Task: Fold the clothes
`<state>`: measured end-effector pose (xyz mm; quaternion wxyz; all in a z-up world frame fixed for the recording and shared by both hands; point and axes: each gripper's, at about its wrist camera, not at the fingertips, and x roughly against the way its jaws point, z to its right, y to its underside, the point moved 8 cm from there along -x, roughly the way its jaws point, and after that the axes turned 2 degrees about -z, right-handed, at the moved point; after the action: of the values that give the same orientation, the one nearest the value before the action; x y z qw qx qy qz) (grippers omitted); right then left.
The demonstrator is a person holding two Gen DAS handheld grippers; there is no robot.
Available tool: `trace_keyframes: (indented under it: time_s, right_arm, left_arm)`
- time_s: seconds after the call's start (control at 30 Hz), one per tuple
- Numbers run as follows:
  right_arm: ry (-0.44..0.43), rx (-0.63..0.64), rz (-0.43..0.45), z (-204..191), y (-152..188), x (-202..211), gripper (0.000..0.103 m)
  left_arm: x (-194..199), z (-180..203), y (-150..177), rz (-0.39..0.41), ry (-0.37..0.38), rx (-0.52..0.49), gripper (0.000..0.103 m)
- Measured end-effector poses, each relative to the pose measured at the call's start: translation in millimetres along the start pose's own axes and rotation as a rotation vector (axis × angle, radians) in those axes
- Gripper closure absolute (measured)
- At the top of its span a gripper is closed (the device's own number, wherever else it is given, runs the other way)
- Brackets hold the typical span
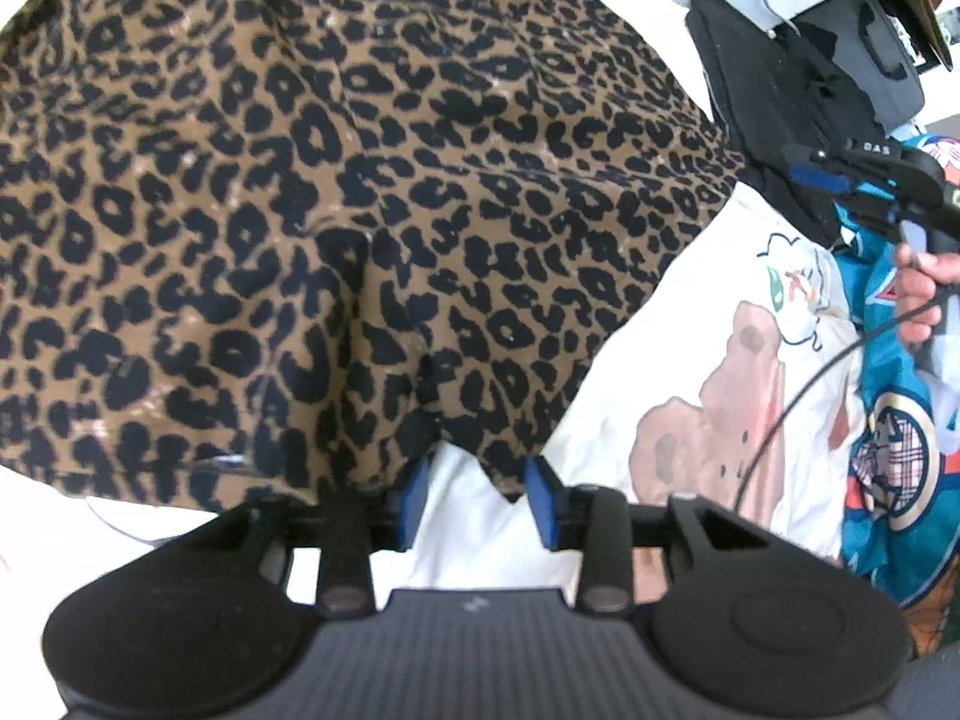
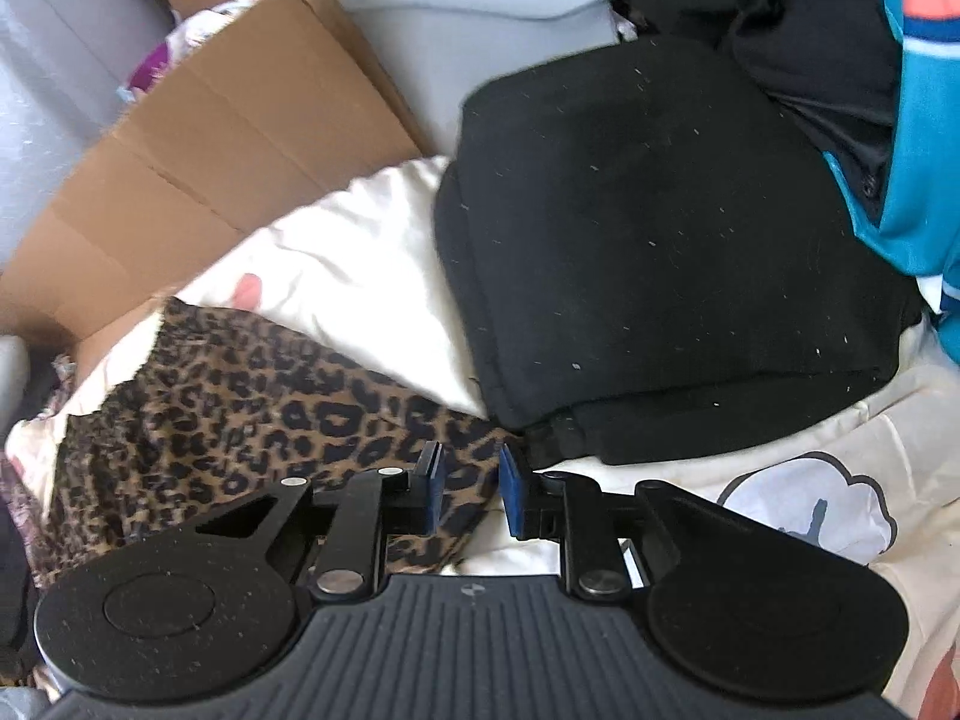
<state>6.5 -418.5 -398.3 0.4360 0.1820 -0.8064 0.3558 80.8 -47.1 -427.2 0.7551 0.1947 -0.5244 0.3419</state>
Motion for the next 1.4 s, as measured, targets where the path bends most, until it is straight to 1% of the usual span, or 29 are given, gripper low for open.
trace_keyframes:
  time_s: [0.2,0.43,0.47,0.6,0.7,0.77,0.83,0.97,1.07,1.23,1.33,1.4]
  right_arm:
    - [-0.052,0.019,0.014,-19,5,24,0.082]
    - [-0.097,0.036,0.016,-38,18,44,0.081]
    - [-0.102,0.041,0.014,-40,21,46,0.081]
    - [-0.122,0.077,-0.003,-52,32,49,0.081]
    - [-0.145,0.126,-0.023,-64,42,49,0.081]
    - [-0.166,0.159,-0.041,-72,51,48,0.081]
    - [-0.195,0.189,-0.056,-80,61,47,0.081]
    - [-0.238,0.249,-0.100,-94,81,40,0.081]
    - [-0.241,0.285,-0.122,-102,90,35,0.081]
    - [-0.246,0.304,-0.153,-108,98,26,0.081]
    - [-0.246,0.316,-0.174,-110,102,21,0.081]
    - [-0.252,0.324,-0.189,-112,106,17,0.081]
  left_arm:
    - [21,-9,6,0.046,-0.048,0.015,0.061]
    - [51,-27,1,0.141,-0.104,0.041,0.057]
    - [55,-29,0,0.152,-0.111,0.039,0.055]
    - [67,-43,-1,0.186,-0.121,0.060,0.055]
    - [72,-56,4,0.211,-0.130,0.084,0.055]
    - [70,-64,10,0.210,-0.132,0.106,0.055]
    - [66,-69,16,0.210,-0.121,0.119,0.055]
    - [54,-69,28,0.208,-0.067,0.110,0.055]
    - [42,-63,34,0.203,-0.040,0.092,0.055]
    - [22,-52,36,0.202,0.008,0.053,0.055]
    - [7,-47,37,0.191,0.017,0.028,0.055]
    - [-2,-47,36,0.189,0.019,0.029,0.055]
